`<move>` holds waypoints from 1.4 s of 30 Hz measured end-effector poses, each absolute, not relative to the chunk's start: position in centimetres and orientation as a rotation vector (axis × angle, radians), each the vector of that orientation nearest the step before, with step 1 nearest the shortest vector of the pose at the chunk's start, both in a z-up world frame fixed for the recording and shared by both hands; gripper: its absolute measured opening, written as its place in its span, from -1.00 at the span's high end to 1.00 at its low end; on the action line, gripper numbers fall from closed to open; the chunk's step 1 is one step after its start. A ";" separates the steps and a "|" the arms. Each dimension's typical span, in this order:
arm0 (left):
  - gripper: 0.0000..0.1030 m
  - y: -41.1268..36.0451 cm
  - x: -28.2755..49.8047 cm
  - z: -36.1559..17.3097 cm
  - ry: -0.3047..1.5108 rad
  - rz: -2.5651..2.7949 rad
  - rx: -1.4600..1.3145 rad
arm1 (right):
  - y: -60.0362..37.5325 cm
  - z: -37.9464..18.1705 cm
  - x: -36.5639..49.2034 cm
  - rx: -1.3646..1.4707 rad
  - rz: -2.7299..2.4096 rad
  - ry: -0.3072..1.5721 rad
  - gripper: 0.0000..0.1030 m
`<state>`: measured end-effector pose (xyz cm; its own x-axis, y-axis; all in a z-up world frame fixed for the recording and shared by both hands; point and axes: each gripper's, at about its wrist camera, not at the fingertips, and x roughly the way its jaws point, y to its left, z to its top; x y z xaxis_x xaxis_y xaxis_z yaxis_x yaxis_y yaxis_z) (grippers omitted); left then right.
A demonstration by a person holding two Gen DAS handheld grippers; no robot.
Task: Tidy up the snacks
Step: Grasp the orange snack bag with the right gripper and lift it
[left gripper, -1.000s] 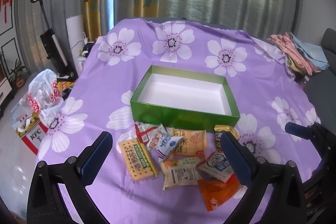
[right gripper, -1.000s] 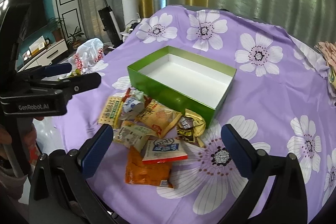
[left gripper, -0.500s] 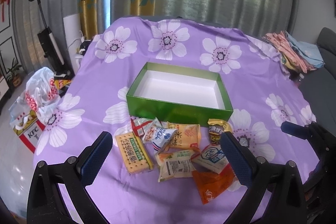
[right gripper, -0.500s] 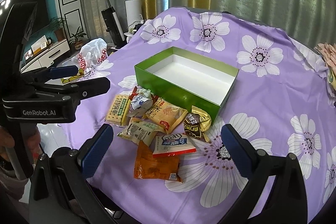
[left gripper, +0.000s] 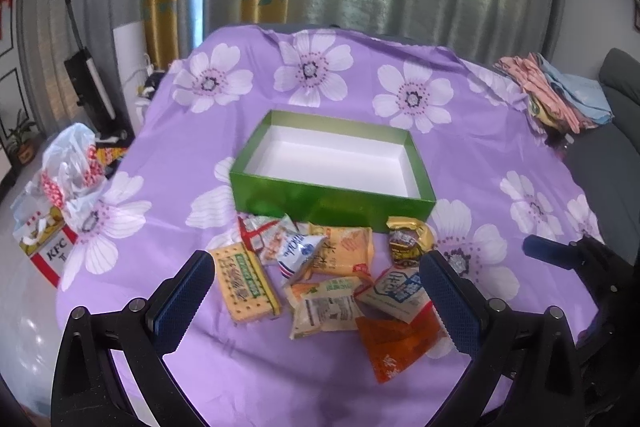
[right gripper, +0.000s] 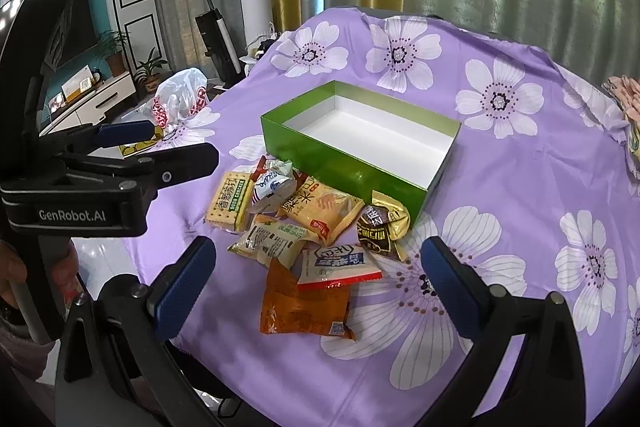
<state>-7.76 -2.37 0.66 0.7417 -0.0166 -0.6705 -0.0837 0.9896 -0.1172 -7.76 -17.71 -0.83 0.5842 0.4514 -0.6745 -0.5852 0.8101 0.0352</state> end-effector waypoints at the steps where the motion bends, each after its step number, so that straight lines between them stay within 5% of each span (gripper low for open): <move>1: -0.98 -2.5 -7.7 0.5 0.739 0.032 -0.146 | -17.8 -1.0 -7.7 -0.196 0.608 0.732 -1.00; 21: -0.98 -2.8 -7.4 -7.8 0.936 -0.249 -0.380 | -19.7 -8.8 -7.0 -0.112 0.634 0.888 -0.97; 30: -0.97 -4.7 -6.7 -10.1 0.990 -0.330 -0.399 | -19.4 -11.3 -6.4 -0.089 0.684 0.925 -0.69; 38: -0.41 -5.7 -5.7 -11.2 1.019 -0.332 -0.391 | -18.9 -13.0 -5.5 -0.039 0.740 0.966 -0.43; 42: -0.33 -5.7 -5.6 -11.5 1.025 -0.321 -0.379 | -18.4 -13.0 -5.8 -0.050 0.759 0.960 -0.30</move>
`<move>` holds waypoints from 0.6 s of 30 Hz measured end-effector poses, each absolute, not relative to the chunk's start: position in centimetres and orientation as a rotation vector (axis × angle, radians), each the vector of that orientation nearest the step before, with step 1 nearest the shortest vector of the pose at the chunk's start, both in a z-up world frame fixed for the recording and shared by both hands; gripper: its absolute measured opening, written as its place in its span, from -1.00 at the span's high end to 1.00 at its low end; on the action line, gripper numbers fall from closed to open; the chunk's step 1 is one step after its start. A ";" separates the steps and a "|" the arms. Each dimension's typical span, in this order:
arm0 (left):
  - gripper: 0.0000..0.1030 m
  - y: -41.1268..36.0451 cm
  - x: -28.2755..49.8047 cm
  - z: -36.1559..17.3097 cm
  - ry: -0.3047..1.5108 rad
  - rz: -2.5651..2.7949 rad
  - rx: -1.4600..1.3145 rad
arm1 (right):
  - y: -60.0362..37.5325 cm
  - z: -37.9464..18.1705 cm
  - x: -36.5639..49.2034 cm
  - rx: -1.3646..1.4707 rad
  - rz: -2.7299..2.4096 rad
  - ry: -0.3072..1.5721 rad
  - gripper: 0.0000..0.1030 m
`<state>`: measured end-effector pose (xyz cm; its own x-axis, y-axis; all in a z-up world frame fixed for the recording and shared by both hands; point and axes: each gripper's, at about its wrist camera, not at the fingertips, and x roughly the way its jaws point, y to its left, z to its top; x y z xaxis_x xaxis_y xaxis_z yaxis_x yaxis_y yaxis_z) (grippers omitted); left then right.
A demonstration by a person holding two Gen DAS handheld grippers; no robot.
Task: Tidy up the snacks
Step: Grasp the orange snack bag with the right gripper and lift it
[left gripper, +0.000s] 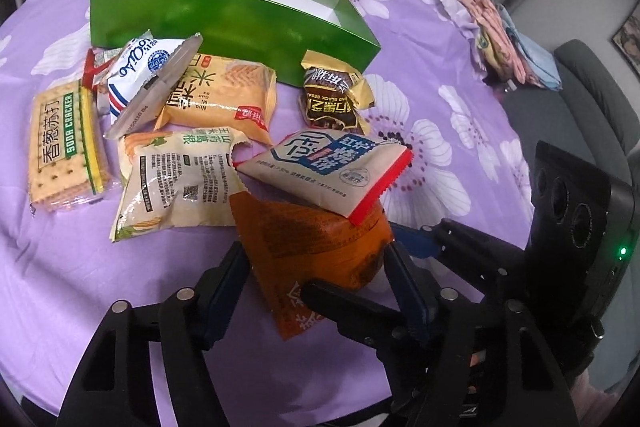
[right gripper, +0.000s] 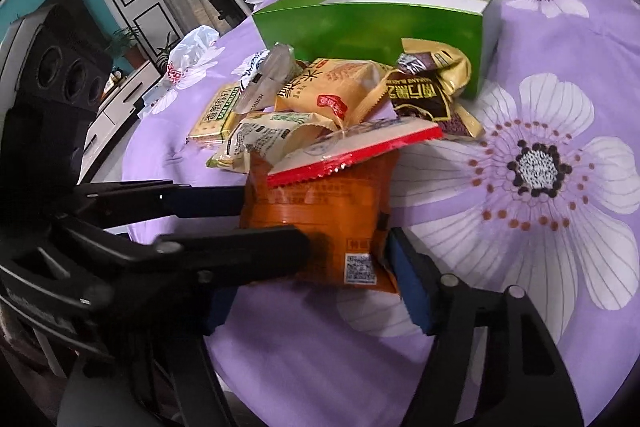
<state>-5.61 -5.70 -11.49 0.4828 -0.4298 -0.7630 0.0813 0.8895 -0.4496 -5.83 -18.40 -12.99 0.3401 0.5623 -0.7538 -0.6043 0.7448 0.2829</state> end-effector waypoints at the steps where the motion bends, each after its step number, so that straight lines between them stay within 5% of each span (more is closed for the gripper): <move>1: -0.32 -5.6 -5.6 -11.5 1.026 -0.321 -0.382 | -18.3 -13.0 -5.9 -0.049 0.760 0.960 -0.28; 18: -0.23 -4.2 -6.7 -8.7 0.952 -0.367 -0.407 | -17.5 -9.7 -6.5 -0.042 0.812 0.899 -0.14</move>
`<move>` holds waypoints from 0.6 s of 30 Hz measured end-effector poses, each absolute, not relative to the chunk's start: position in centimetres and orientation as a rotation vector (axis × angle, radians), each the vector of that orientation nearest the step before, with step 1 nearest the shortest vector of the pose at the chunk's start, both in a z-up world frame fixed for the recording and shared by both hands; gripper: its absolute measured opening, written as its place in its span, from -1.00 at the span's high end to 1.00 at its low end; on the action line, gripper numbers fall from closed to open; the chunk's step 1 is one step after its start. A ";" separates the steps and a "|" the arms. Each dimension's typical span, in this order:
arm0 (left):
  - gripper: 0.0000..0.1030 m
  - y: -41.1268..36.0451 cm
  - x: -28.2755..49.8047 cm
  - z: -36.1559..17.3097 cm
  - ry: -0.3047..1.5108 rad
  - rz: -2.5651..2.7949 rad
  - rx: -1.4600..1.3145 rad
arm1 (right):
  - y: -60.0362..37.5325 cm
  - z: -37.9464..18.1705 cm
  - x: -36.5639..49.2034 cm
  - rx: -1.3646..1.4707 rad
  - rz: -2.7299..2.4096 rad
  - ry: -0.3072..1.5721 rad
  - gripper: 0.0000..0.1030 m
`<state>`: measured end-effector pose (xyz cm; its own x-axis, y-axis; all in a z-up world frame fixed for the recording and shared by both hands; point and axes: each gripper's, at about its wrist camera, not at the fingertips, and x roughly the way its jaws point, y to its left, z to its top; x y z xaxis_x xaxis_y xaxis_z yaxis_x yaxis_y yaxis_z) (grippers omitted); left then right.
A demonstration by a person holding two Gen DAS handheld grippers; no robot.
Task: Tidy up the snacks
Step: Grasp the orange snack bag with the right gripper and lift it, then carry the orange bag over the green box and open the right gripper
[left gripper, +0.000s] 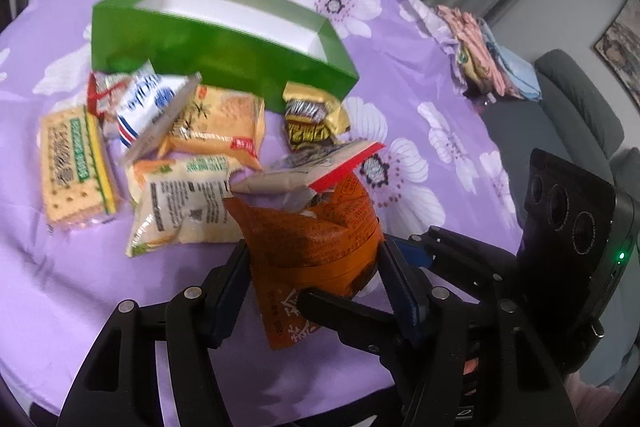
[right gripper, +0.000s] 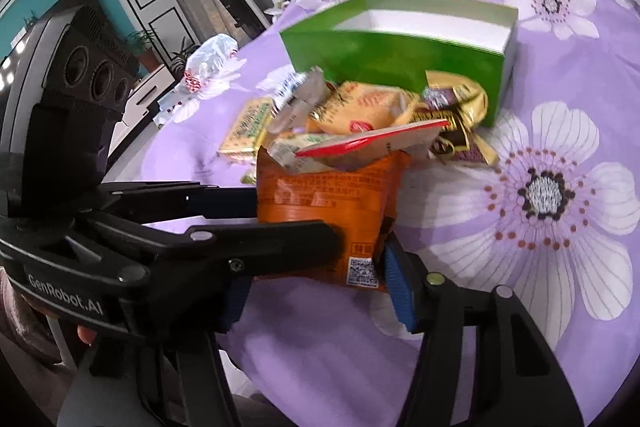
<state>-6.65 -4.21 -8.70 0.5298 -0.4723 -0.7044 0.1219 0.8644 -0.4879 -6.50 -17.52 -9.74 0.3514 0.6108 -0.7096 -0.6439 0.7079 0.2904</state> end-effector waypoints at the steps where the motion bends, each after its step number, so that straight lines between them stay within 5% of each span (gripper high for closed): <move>1: -0.23 -4.1 -6.8 -8.4 0.944 -0.364 -0.404 | -17.4 -9.4 -6.5 -0.045 0.818 0.890 -0.14; 18: -0.23 -1.8 -0.9 -4.8 0.878 -0.310 -0.373 | -14.3 -6.1 0.1 -0.093 0.854 0.816 -0.15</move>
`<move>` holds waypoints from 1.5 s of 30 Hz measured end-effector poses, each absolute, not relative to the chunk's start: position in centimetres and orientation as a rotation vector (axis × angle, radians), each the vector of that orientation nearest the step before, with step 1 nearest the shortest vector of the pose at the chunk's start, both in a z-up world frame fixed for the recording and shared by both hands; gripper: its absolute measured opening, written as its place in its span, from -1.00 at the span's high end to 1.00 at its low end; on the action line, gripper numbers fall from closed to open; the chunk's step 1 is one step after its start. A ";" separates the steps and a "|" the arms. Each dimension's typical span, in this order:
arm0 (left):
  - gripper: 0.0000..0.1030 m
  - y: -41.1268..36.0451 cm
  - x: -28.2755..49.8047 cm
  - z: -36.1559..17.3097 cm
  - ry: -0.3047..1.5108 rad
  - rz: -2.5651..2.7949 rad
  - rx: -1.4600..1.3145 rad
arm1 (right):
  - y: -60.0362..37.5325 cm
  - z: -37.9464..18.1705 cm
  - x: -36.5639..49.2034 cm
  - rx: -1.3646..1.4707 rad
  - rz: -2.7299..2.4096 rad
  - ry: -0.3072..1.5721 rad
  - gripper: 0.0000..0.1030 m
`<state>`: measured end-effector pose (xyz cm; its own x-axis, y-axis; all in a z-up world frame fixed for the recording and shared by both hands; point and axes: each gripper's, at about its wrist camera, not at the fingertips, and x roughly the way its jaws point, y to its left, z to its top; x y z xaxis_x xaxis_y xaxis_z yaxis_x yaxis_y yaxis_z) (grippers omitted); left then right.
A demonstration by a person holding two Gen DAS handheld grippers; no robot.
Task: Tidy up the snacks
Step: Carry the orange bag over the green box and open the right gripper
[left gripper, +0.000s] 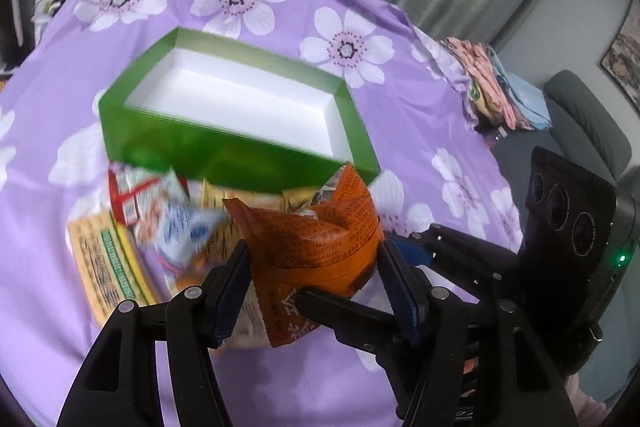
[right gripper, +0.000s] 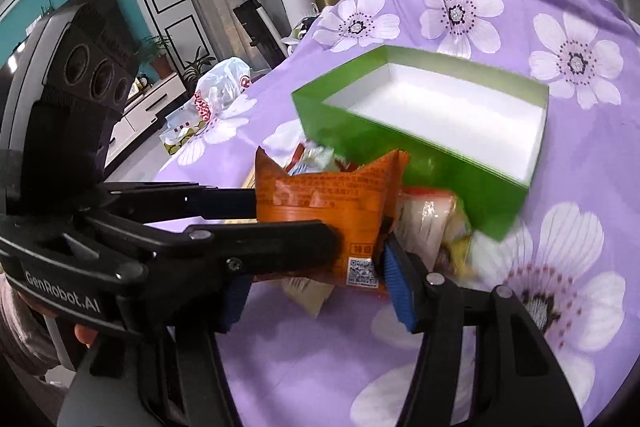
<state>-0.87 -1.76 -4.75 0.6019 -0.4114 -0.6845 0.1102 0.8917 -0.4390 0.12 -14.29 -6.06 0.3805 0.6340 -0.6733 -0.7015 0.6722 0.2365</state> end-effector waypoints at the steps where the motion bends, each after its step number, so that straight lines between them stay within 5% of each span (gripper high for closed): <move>1: -0.23 -1.7 -0.5 -4.5 0.875 -0.310 -0.373 | -14.3 -5.9 0.4 -0.092 0.854 0.814 -0.15; 16: -0.23 -1.6 5.4 -0.3 0.791 -0.334 -0.313 | -14.2 -1.9 6.1 -0.084 0.822 0.701 -0.17; 45: -0.23 -2.4 13.6 -5.6 0.922 -0.361 -0.337 | -15.1 -7.0 13.6 -0.008 0.738 0.823 -0.19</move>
